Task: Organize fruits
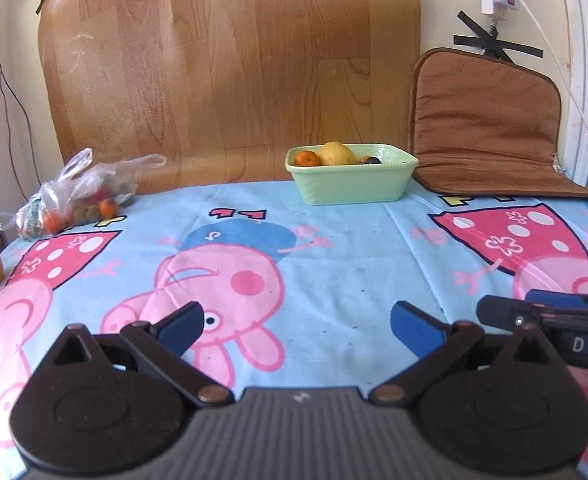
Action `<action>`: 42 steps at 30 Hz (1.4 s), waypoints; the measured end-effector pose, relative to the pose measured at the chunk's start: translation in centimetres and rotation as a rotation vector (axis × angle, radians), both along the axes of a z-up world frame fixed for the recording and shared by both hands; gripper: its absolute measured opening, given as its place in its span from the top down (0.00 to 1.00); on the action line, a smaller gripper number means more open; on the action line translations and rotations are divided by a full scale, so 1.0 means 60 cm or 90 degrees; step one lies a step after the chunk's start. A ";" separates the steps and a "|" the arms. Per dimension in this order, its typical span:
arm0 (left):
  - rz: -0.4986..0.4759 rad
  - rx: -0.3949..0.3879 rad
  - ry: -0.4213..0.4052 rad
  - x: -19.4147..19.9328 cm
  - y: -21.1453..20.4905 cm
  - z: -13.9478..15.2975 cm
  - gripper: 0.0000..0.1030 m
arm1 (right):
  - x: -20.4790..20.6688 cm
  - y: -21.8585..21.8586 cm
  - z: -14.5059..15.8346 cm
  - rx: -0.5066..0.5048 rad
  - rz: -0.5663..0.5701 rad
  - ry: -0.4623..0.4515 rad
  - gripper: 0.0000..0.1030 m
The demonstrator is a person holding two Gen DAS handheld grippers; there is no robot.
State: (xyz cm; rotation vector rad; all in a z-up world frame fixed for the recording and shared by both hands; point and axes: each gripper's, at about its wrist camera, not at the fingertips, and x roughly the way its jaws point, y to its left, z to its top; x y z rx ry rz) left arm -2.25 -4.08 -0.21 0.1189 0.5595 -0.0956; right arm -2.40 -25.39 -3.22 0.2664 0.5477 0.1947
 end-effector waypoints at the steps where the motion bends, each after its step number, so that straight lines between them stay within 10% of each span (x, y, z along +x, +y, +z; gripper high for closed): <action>1: 0.005 0.002 -0.001 0.000 0.001 0.000 0.00 | 0.000 0.000 0.000 0.000 0.000 0.000 0.36; 18: 0.008 -0.015 0.049 0.013 0.003 -0.030 0.00 | 0.000 -0.001 0.000 0.005 0.001 -0.003 0.34; 42: 0.000 -0.029 -0.029 -0.010 0.006 -0.040 0.00 | 0.001 -0.007 0.001 0.016 -0.001 -0.003 0.32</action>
